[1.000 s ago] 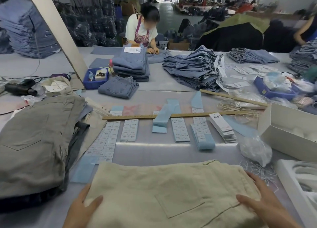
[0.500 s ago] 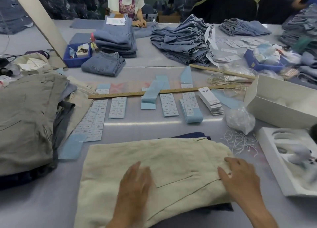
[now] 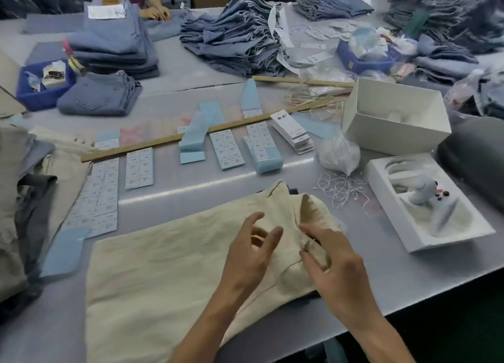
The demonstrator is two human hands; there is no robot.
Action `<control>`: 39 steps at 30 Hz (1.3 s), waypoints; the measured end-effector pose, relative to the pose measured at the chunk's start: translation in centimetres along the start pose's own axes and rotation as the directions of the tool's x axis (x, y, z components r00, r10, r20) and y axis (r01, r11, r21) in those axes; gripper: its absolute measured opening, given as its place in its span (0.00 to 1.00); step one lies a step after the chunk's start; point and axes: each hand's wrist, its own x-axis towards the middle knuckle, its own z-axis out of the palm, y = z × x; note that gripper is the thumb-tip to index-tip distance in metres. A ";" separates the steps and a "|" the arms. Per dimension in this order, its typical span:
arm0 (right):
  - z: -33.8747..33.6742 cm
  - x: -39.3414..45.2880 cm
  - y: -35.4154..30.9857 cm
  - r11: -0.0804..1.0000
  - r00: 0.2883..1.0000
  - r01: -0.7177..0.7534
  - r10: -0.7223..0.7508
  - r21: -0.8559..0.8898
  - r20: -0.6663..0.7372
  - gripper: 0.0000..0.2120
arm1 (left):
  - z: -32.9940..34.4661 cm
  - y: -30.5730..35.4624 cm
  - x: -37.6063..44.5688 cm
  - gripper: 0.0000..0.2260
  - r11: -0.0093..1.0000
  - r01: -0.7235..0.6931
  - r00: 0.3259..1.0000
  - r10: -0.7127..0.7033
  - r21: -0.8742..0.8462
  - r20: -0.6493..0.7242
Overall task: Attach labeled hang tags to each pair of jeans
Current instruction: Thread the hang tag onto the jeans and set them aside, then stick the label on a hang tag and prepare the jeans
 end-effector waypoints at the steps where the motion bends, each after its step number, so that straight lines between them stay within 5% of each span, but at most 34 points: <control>1: 0.1 -0.8 -0.3 0.999 0.999 0.036 -0.035 0.038 -0.017 0.29 | 0.5 1.2 0.6 0.32 1.000 0.012 0.999 -0.011 -0.018 0.046; 4: 0.4 -2.9 -0.7 0.982 0.998 0.046 -0.035 0.184 -0.058 0.33 | 1.3 2.9 1.3 0.33 1.000 -0.017 0.992 0.017 -0.002 0.124; 8: 0.3 -4.3 -1.0 0.944 0.986 0.040 0.015 0.326 -0.166 0.19 | 0.5 2.5 0.8 0.22 0.999 -0.025 0.987 0.030 -0.035 0.158; 12: 0.2 -3.7 -1.1 0.880 0.913 -0.083 0.255 0.467 -0.318 0.10 | -0.3 1.8 -0.2 0.22 0.996 -0.025 0.995 0.033 -0.084 0.092; 15: -0.1 -3.3 -1.1 0.759 0.939 -0.239 0.339 0.606 -0.055 0.11 | -1.2 1.1 -0.8 0.19 0.984 0.014 0.999 -0.006 -0.177 0.047; 18: 1.6 -4.5 -2.7 0.903 0.979 -0.150 0.079 0.404 0.187 0.20 | -2.4 0.3 -1.6 0.11 0.947 0.080 0.996 -0.085 -0.312 -0.003; 22: 4.6 -6.1 -4.4 0.974 0.965 0.115 -0.157 0.197 0.209 0.22 | -4.0 -0.9 -2.2 0.10 0.894 0.143 0.974 -0.204 -0.424 -0.102; 27: 4.4 -5.2 -6.6 0.934 0.986 -0.161 0.137 0.319 0.096 0.35 | -3.5 -0.2 -3.2 0.16 0.958 0.035 0.988 -0.075 -0.283 -0.133; 30: 3.6 -3.6 -6.3 0.817 0.945 -0.327 0.281 0.476 0.166 0.29 | -2.0 0.9 -3.2 0.26 0.951 -0.007 0.997 -0.017 -0.309 -0.077; 33: 2.8 -3.1 -5.6 0.590 0.886 -0.438 0.410 0.679 0.216 0.21 | -1.6 1.5 -3.2 0.20 0.960 -0.062 0.988 0.021 -0.274 -0.150; 39: 3.2 -3.3 -5.5 0.104 0.636 -0.488 0.722 0.867 0.272 0.15 | -0.4 1.0 -5.0 0.26 0.964 -0.075 0.963 0.004 -0.256 -0.269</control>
